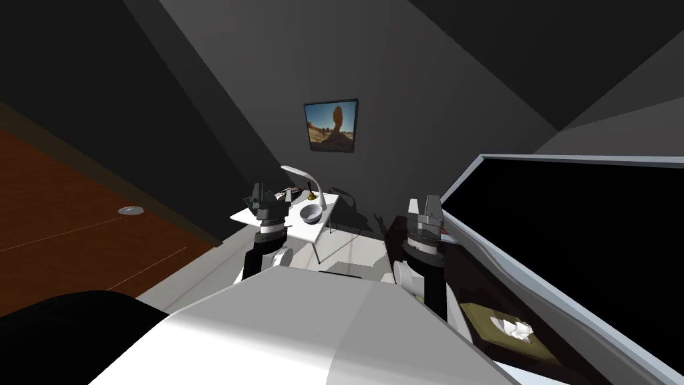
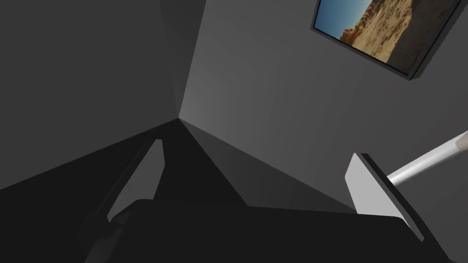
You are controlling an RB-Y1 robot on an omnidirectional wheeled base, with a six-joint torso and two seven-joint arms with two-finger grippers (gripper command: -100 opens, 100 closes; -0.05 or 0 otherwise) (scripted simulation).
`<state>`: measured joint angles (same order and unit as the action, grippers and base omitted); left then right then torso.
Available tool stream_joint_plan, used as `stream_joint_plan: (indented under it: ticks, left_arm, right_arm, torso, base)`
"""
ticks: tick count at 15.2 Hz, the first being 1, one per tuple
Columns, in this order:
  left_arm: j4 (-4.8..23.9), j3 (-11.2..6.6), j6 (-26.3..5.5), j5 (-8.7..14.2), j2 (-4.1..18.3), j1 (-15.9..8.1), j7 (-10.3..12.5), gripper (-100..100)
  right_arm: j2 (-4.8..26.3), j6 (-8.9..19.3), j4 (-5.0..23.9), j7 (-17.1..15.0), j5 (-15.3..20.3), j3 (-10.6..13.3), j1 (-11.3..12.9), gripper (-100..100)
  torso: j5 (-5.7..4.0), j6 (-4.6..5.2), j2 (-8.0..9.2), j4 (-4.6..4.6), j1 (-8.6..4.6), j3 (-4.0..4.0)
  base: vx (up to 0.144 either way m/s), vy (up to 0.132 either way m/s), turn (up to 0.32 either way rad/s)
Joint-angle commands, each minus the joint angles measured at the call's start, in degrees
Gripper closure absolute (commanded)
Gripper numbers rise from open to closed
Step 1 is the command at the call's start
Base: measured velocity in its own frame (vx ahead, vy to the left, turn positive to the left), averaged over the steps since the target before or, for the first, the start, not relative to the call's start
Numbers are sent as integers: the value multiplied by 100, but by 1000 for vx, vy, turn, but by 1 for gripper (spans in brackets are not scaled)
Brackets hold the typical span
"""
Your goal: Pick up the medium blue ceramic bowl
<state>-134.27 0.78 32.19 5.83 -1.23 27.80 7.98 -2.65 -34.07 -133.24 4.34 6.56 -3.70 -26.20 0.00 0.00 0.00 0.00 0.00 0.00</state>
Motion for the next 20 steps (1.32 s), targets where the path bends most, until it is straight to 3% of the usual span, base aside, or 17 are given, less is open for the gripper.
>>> stream_joint_plan:
  ticks: [1, 7, 8, 11, 13, 16, 18, 19, 20]
  left_arm:
    - [-7, -22, -106, 38, 234, 3, 28, -100]
    - [-47, -156, -712, 265, 912, 20, 192, -100]
    - [-47, -156, -738, 265, 912, 20, 192, -100]
    - [-78, -261, -1129, 443, 1235, 34, 321, -100]
    - [-78, -261, -1236, 443, 1235, 34, 321, -100]
    - [-115, -389, -1663, 658, 1542, 49, 477, -100]
    - [-115, -389, -1835, 658, 1542, 49, 477, -100]
    - [-135, -460, -2017, 777, 1690, 58, 564, -100]
    - [-135, -460, -2131, 777, 1690, 58, 564, -100]
  right_arm:
    - [0, 0, 0, 0, 0, 0, 0, 0]
    - [0, 0, 0, 0, 0, 0, 1, 0]
    - [0, 0, 0, 0, 0, 0, 0, 0]
    - [0, 0, 0, 0, 0, 0, 0, 0]
    - [-1, 0, 0, 0, 0, 0, 0, 0]
    - [0, 0, 0, 0, 0, 0, 0, 0]
    - [-1, 0, 0, 0, 0, 0, 0, 0]
    - [0, 0, 0, 0, 0, 0, 0, 0]
    - [0, 0, 0, 0, 0, 0, 0, 0]
  torso:
    - [0, 0, 0, 0, 0, 0]
    - [-2, 0, 26, 6, -10, 16]
    - [-3, 0, 20, 5, -13, 12]
    - [-3, 0, 7, 2, -16, 4]
    - [-4, 0, 0, 0, -19, 0]
    - [-4, 0, -3, -1, -16, -2]
    - [-5, 0, -6, -1, -20, -3]
    - [-4, 0, -6, -1, -18, -4]
    - [-4, 0, -8, -2, -18, -4]
  base:
    - [-36, -5, 36]
    - [-66, -28, 41]
    - [-15, -39, 33]
    - [-5, -43, 37]
    - [7, -42, 23]
    - [8, -41, 36]
    - [15, -44, 28]
    - [19, -42, 27]
    - [22, -47, 35]
